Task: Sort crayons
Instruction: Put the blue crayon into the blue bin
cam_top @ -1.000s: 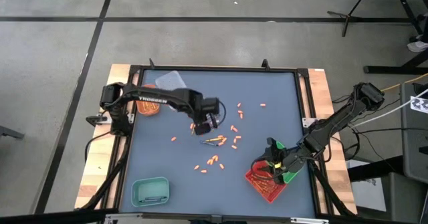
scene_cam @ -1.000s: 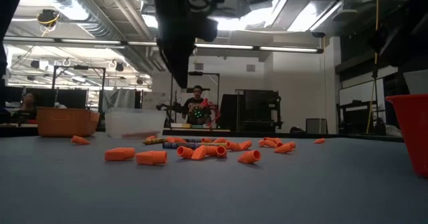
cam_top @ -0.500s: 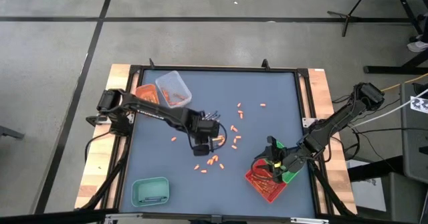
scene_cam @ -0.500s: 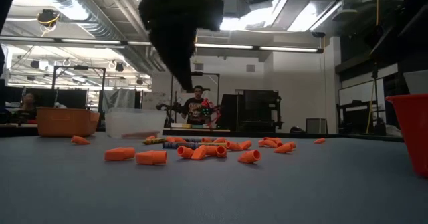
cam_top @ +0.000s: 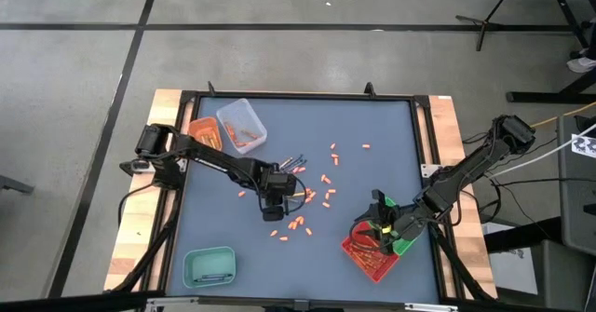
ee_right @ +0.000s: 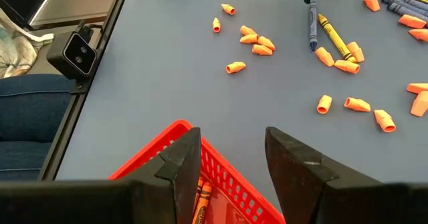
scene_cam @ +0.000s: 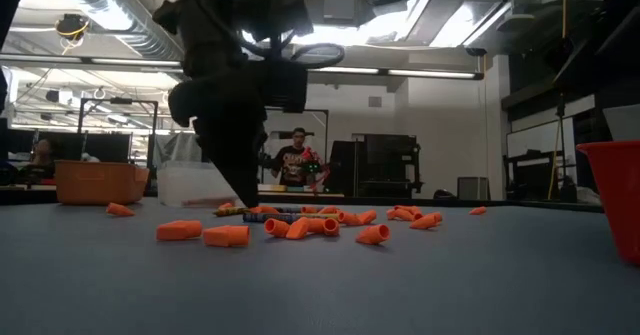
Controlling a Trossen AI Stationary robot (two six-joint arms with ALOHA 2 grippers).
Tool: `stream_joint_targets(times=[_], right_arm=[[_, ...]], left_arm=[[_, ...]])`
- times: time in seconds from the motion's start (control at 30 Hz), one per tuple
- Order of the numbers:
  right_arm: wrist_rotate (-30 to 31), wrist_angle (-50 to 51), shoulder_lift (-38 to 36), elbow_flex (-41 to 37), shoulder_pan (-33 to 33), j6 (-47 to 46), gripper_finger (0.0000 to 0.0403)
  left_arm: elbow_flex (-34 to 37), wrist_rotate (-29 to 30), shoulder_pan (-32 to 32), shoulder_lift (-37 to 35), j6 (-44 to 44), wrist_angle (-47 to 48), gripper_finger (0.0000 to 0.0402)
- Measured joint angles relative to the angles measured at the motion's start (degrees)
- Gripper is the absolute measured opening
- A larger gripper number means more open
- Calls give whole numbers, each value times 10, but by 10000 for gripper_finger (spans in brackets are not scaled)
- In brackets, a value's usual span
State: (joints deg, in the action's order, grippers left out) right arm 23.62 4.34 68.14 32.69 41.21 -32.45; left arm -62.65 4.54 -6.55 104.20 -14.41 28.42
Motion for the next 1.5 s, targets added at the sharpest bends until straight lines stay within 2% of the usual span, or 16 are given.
stream_joint_targets(times=[0.27, 0.63, 0.93, 1.03, 1.23, 1.5], right_arm=[[0, 0, 0, 0, 0, 0, 166], [4, 0, 0, 0, 0, 0, 166], [53, -5, 0, 0, 0, 76, 166], [67, -23, 0, 0, -1, 106, 166], [66, -77, 0, 0, -45, 120, 166], [-18, -77, 0, 0, -152, 120, 166]], left_arm=[[35, 0, 0, 3, 0, -74, 91], [65, 3, -4, 3, 0, -87, 88], [66, 13, -18, 3, 0, -90, 14], [66, 15, -21, 3, 0, -89, 6], [66, 13, -21, -2, 0, -88, 11], [69, -7, -23, -61, -3, -45, 11]])
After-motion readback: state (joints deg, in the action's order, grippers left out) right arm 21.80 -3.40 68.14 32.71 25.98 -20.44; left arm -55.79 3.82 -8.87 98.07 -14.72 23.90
